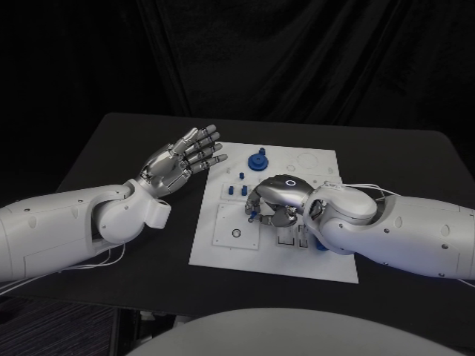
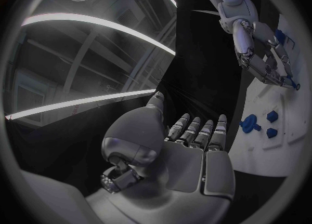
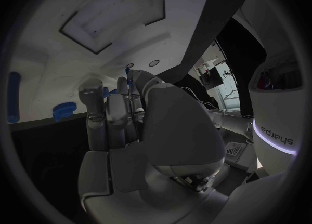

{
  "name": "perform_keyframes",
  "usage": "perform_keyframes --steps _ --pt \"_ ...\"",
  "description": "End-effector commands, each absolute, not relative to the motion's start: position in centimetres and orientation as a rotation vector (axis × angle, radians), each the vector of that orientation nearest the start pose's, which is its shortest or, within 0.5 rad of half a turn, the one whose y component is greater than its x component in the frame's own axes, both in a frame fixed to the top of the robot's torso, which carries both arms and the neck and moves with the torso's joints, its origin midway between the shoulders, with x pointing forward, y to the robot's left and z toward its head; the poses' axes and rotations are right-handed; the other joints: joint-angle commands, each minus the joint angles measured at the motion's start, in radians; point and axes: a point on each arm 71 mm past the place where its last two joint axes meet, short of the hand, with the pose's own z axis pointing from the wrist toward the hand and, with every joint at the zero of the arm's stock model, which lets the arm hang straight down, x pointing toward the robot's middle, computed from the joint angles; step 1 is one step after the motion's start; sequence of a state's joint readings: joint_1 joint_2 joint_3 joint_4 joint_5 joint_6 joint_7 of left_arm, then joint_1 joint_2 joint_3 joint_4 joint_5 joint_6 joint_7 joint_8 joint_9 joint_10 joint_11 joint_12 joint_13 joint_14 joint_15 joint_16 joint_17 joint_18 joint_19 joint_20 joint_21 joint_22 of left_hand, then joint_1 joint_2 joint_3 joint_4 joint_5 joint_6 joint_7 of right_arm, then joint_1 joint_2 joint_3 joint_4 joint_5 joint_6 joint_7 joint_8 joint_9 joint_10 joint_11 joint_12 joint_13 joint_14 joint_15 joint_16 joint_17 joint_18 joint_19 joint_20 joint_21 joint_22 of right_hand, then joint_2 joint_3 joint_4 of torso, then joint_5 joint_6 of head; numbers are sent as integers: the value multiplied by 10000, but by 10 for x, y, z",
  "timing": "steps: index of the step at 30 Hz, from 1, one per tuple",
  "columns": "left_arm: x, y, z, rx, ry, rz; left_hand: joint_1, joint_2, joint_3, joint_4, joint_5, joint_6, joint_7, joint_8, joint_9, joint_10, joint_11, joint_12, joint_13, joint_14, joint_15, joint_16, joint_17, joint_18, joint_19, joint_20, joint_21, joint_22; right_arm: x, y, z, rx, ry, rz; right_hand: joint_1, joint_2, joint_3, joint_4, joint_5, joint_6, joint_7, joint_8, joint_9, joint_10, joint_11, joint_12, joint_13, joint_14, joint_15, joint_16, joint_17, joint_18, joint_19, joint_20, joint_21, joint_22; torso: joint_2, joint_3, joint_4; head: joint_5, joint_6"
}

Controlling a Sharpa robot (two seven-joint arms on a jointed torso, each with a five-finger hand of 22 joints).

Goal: Assemble the parts on the task board

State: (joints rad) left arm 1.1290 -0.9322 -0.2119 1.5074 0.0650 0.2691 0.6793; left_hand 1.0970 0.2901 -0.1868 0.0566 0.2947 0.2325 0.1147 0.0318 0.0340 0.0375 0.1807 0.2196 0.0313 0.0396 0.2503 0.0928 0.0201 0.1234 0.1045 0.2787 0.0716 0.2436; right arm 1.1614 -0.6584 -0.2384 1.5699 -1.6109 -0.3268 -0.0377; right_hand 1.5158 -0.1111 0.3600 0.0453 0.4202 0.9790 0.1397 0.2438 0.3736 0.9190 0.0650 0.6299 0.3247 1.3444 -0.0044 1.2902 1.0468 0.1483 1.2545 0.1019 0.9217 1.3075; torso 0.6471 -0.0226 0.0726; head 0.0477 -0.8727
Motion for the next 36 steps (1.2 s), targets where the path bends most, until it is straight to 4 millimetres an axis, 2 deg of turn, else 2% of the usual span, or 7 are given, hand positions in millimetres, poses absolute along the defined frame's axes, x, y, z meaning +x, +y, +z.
perform_keyframes --steps 1,13,36 --pt "434 239 -243 -11166 14044 -21310 -20 31 62 -14 34 -28 69 55 13 -19 -68 52 7 -53 -19 40 5 -189 16 30 -29 -9 414 -91 -261 -5540 17483 8380 -6 -5 1 -69 -42 25 -40 46 14 65 31 -13 5 45 1 54 -9 -157 50 -3 8 902 5 2 1 7 1" --pt "434 240 -244 -11183 14098 -21298 -15 31 83 -15 44 -10 101 60 16 -24 -94 46 6 -55 -17 40 4 -190 17 31 -29 -12 413 -90 -264 -5570 17547 8417 -3 -1 5 -74 -44 23 -38 42 18 69 34 -25 -1 38 0 48 -28 -152 46 -5 -9 896 15 1 -10 42 1" --pt "434 239 -245 -11213 14239 -21332 -6 30 124 -18 61 24 159 68 22 -34 -137 35 4 -61 -11 37 3 -191 20 35 -28 -16 414 -89 -269 -5646 18022 8105 1 2 20 -91 -46 10 -21 27 27 6 64 -97 -31 -57 17 -39 -187 -111 -66 -3 -232 833 12 -4 1 12 1"
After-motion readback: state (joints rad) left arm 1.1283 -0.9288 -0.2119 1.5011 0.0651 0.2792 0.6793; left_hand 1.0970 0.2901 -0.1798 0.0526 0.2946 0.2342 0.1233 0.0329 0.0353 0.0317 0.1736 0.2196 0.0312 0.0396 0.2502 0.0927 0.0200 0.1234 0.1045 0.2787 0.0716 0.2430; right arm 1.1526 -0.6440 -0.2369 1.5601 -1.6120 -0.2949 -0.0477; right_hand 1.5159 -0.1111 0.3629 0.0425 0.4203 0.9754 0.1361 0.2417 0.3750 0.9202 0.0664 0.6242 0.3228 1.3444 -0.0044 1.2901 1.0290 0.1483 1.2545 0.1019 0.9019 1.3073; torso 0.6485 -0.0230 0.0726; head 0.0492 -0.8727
